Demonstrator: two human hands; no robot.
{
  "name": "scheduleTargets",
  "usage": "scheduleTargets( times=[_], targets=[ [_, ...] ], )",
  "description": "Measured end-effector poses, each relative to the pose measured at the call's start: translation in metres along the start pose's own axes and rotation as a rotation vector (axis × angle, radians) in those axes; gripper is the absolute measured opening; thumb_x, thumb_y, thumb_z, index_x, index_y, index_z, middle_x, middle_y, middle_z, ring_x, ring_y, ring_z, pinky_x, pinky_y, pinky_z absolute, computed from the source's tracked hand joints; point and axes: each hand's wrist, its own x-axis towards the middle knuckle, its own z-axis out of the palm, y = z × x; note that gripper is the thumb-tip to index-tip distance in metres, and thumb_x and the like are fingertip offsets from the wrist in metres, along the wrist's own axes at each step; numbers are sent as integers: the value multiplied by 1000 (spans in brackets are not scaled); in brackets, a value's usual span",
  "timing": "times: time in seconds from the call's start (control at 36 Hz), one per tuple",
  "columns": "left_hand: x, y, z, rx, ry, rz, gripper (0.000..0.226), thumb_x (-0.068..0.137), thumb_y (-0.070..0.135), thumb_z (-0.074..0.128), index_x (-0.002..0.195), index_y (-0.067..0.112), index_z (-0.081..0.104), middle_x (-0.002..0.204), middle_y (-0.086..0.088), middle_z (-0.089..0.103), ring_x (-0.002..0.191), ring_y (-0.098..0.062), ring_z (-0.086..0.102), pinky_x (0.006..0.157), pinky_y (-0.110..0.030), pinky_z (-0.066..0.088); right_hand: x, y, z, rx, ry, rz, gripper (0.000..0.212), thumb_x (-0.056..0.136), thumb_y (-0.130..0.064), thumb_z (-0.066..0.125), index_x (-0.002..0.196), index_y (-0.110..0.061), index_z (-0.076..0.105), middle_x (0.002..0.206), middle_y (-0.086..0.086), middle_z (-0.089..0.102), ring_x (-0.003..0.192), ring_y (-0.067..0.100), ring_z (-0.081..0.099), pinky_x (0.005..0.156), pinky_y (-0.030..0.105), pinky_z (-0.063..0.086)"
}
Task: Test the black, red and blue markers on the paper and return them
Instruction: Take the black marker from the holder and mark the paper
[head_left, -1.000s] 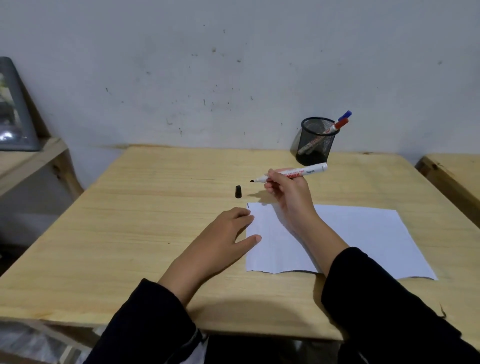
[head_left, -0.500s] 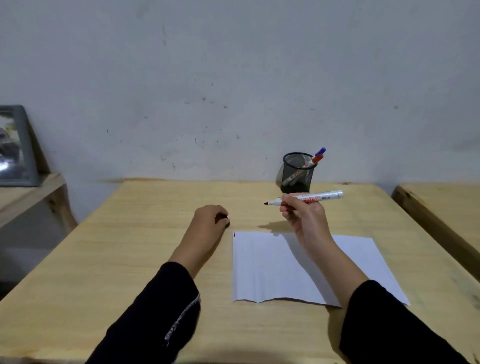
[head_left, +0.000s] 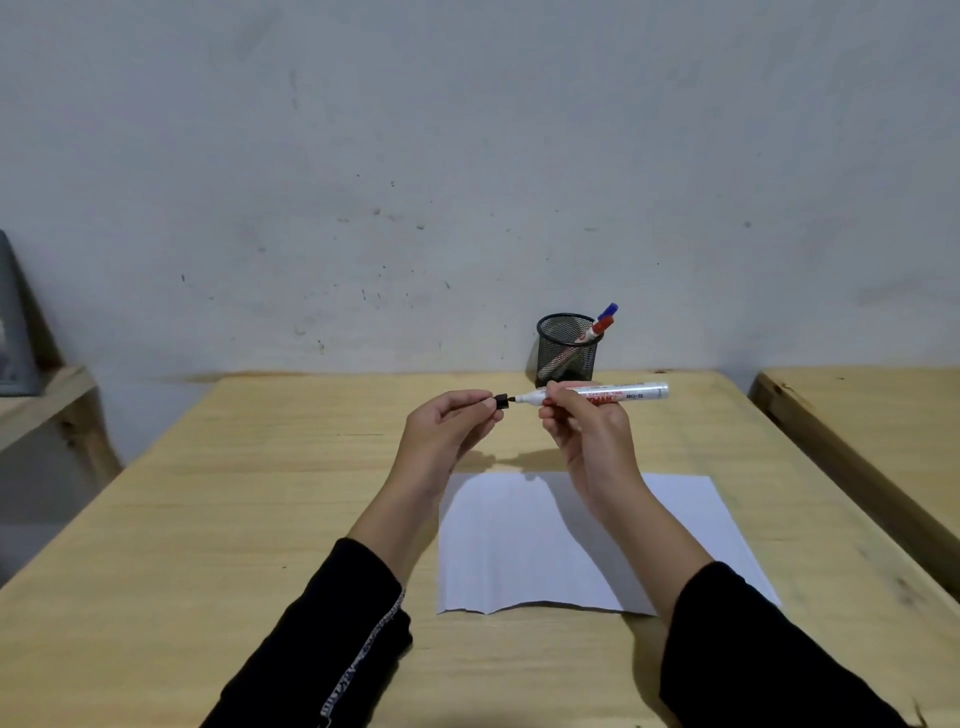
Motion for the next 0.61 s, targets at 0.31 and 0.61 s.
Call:
scheduleTargets(
  times=[0.31,0.61],
  targets=[
    [-12,7,5,-74,-95,-33,11,83,-1,61,93,0,66,84,-8,71,73,-8,70,72,-13,55,-11,-8,-1,-34,13,-15,8,85,1,59,78,-4,61,57,2,57,50,8,56,50,14,48],
    [-21,8,16,-23,-179,-60,8,85,2,60,88,4,67,76,-4,72,71,-8,70,69,-13,54,-23,-12,-3,-49,-20,-20,14,86,1,57,74,-5,61,56,3,58,51,8,55,50,15,48]
  ],
)
